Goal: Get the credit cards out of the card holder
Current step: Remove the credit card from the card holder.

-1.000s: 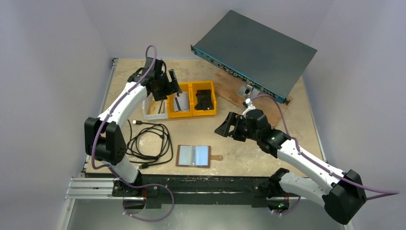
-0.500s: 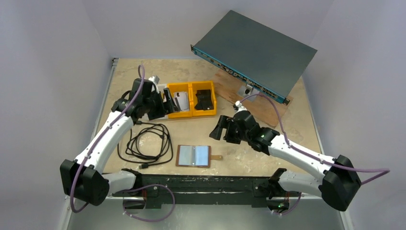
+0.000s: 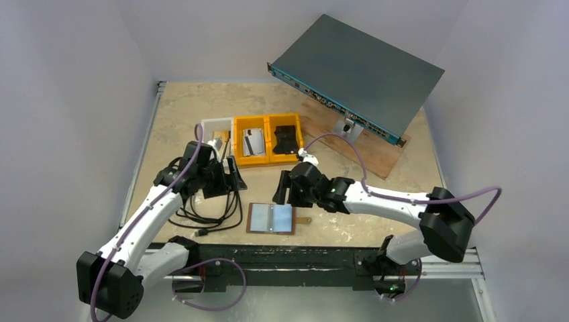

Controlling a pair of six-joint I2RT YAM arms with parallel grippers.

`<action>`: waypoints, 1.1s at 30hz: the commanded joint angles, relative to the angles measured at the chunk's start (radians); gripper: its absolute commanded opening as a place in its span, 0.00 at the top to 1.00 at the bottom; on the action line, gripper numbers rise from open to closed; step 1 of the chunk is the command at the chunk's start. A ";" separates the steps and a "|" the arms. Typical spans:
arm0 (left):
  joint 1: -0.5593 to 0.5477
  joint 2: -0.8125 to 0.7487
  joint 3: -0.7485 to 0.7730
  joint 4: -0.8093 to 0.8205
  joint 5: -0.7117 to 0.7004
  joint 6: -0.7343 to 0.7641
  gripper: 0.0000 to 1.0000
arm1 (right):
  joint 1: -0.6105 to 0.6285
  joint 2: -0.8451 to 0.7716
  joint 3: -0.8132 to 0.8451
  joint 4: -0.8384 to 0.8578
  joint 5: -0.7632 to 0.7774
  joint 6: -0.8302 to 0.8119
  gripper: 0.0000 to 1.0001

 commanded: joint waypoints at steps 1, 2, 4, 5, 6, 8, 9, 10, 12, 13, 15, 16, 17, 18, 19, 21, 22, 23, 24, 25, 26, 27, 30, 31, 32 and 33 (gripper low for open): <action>0.001 -0.038 -0.048 0.047 0.035 -0.024 0.21 | 0.042 0.074 0.085 -0.003 0.070 0.027 0.36; 0.003 -0.047 -0.063 0.057 0.035 -0.032 0.21 | 0.049 0.095 0.097 -0.009 0.074 0.028 0.38; 0.011 -0.058 -0.090 0.074 0.037 -0.052 0.21 | 0.066 0.138 0.126 -0.024 0.082 0.026 0.42; 0.014 -0.059 -0.100 0.079 0.039 -0.061 0.20 | 0.077 0.160 0.141 -0.032 0.088 0.024 0.43; 0.015 -0.061 -0.109 0.082 0.040 -0.074 0.21 | 0.085 0.185 0.165 -0.044 0.093 0.022 0.44; 0.015 -0.067 -0.134 0.101 0.054 -0.090 0.21 | 0.101 0.230 0.199 -0.068 0.100 0.018 0.47; 0.015 -0.069 -0.146 0.108 0.061 -0.098 0.21 | 0.109 0.249 0.217 -0.077 0.104 0.015 0.47; 0.015 -0.072 -0.157 0.116 0.064 -0.104 0.21 | 0.117 0.270 0.231 -0.087 0.109 0.013 0.47; 0.015 -0.074 -0.172 0.123 0.070 -0.109 0.21 | 0.129 0.307 0.260 -0.103 0.110 0.008 0.49; 0.015 -0.074 -0.176 0.124 0.072 -0.109 0.22 | 0.135 0.327 0.273 -0.110 0.114 0.006 0.50; 0.015 -0.075 -0.183 0.126 0.072 -0.109 0.22 | 0.145 0.353 0.294 -0.126 0.120 0.003 0.51; 0.015 -0.075 -0.185 0.126 0.071 -0.110 0.22 | 0.149 0.367 0.305 -0.137 0.124 -0.001 0.51; 0.015 -0.077 -0.186 0.127 0.071 -0.109 0.22 | 0.153 0.382 0.316 -0.151 0.129 -0.004 0.51; 0.015 -0.077 -0.186 0.128 0.072 -0.109 0.22 | 0.158 0.397 0.332 -0.166 0.137 -0.006 0.51; 0.015 -0.078 -0.188 0.127 0.073 -0.109 0.22 | 0.164 0.412 0.348 -0.184 0.145 -0.009 0.51; 0.015 -0.078 -0.189 0.128 0.073 -0.109 0.22 | 0.174 0.443 0.379 -0.214 0.158 -0.017 0.51; 0.015 -0.077 -0.191 0.131 0.074 -0.110 0.22 | 0.180 0.456 0.393 -0.227 0.165 -0.021 0.51; 0.015 -0.074 -0.191 0.133 0.072 -0.110 0.23 | 0.187 0.471 0.408 -0.242 0.172 -0.026 0.51; 0.015 -0.071 -0.192 0.135 0.073 -0.111 0.23 | 0.191 0.485 0.424 -0.256 0.180 -0.027 0.51; 0.015 -0.068 -0.195 0.137 0.074 -0.112 0.23 | 0.198 0.496 0.439 -0.269 0.186 -0.029 0.51; 0.015 -0.066 -0.198 0.139 0.075 -0.112 0.23 | 0.201 0.507 0.447 -0.277 0.192 -0.030 0.51; 0.015 -0.061 -0.199 0.142 0.074 -0.113 0.23 | 0.203 0.518 0.453 -0.285 0.192 -0.032 0.52; 0.015 -0.055 -0.205 0.148 0.074 -0.115 0.23 | 0.204 0.552 0.464 -0.315 0.196 -0.033 0.53; 0.015 -0.053 -0.207 0.149 0.076 -0.115 0.23 | 0.204 0.558 0.462 -0.321 0.200 -0.033 0.55; 0.015 -0.049 -0.207 0.150 0.076 -0.116 0.23 | 0.204 0.561 0.455 -0.322 0.200 -0.032 0.58; 0.015 -0.047 -0.208 0.152 0.076 -0.117 0.23 | 0.204 0.563 0.448 -0.321 0.193 -0.030 0.60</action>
